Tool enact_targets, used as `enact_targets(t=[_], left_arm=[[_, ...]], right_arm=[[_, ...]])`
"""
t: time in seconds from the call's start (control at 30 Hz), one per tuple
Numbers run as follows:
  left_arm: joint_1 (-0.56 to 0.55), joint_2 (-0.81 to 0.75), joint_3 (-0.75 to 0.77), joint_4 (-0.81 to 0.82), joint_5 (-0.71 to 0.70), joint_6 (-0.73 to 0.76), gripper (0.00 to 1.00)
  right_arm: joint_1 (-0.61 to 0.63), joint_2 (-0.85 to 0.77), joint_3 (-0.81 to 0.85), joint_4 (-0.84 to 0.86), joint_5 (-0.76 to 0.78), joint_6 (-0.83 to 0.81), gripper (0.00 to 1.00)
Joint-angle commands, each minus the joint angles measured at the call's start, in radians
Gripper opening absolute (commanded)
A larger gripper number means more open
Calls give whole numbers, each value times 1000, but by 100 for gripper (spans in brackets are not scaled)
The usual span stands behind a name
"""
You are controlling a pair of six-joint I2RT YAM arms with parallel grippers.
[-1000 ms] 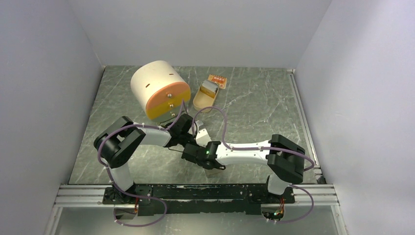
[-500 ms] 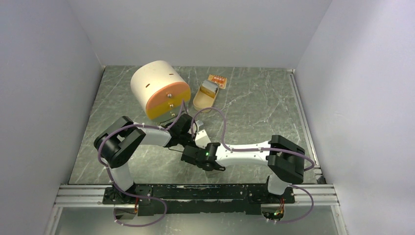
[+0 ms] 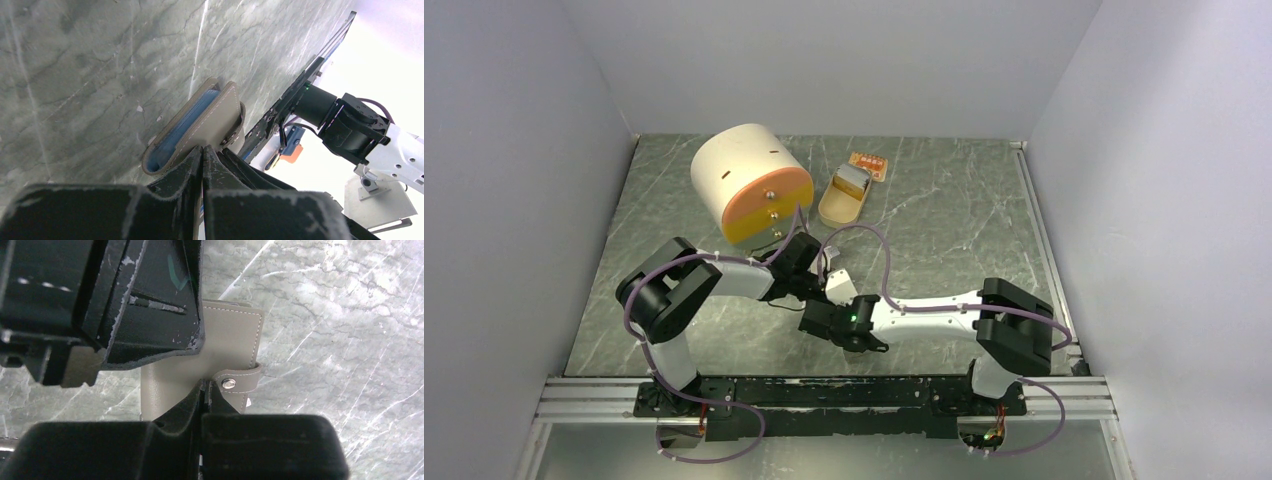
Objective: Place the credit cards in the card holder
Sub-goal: Close the card holder at the center of the board.
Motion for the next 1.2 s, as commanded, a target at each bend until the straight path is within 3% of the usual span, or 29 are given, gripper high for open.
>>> enact_targets(t=[0.0,0.1,0.17,0.3,0.47,0.53,0.7,1.17], left_arm=[[-3,37,-20,-9,-65,17,9],[-4,41,-19,-5,-59,18,9],[-5,41,-19,-2,-56,16,9],[-3,40,-17,-1,-52,16,9],[-3,45,-16,6,-41,14,9],[-4,44,-15,3,-43,14,9],[-4,45,-12,-1,-45,16,9],[-4,50,-10,-2,-47,19,9]], right_arm=[[5,-26,-21,47,-27,8,0],[6,-46,-22,57,-36,10,0],[4,-85,-31,66,-49,18,9],[-28,-201,-78,110,-81,20,12],[-208,-380,-251,320,-337,-10,20],[-279,-416,-297,343,-371,-12,20],[-342,-413,-316,342,-402,-13,20],[-375,-318,-318,350,-422,-54,22]])
